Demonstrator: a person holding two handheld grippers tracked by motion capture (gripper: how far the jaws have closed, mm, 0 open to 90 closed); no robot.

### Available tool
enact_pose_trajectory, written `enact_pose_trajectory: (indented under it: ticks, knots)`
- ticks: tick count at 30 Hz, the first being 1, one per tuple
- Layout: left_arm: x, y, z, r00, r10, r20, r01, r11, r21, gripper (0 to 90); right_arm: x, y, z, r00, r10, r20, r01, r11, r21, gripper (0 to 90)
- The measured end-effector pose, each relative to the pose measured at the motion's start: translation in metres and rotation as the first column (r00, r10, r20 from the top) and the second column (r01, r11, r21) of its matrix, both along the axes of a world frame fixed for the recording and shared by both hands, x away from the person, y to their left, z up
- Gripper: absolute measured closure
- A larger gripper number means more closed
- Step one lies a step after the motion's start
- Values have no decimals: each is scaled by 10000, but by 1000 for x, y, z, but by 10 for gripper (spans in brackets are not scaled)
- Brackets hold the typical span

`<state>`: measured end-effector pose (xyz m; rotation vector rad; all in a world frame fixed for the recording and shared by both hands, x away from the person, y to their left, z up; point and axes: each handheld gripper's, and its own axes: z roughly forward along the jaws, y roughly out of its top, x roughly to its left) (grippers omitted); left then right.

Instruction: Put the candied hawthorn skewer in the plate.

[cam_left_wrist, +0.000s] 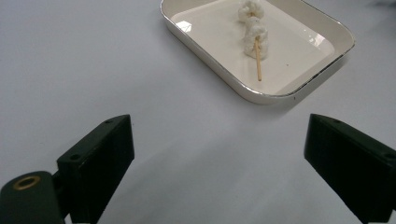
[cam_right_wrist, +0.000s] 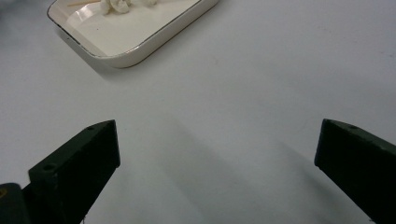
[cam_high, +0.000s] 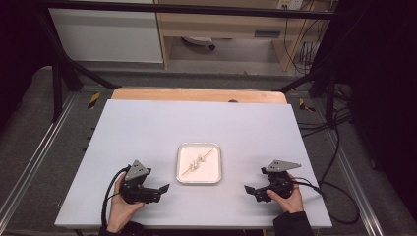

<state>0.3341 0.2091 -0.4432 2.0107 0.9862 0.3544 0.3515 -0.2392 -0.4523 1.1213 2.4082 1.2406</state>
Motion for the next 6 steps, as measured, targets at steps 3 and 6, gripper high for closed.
enact_pose_trajectory:
  ticks: [3, 6]
  knots:
    - [0, -1, -1, 9999, -87, -87, 88, 9999, 147, 85, 0, 0, 0, 10000, 19, -24, -19, 10000, 25, 8]
    - [1, -1, -2, 9998, -106, -145, 110, 9997, 233, 84, 0, 0, 0, 10000, 6, -25, -6, 10000, 47, 8]
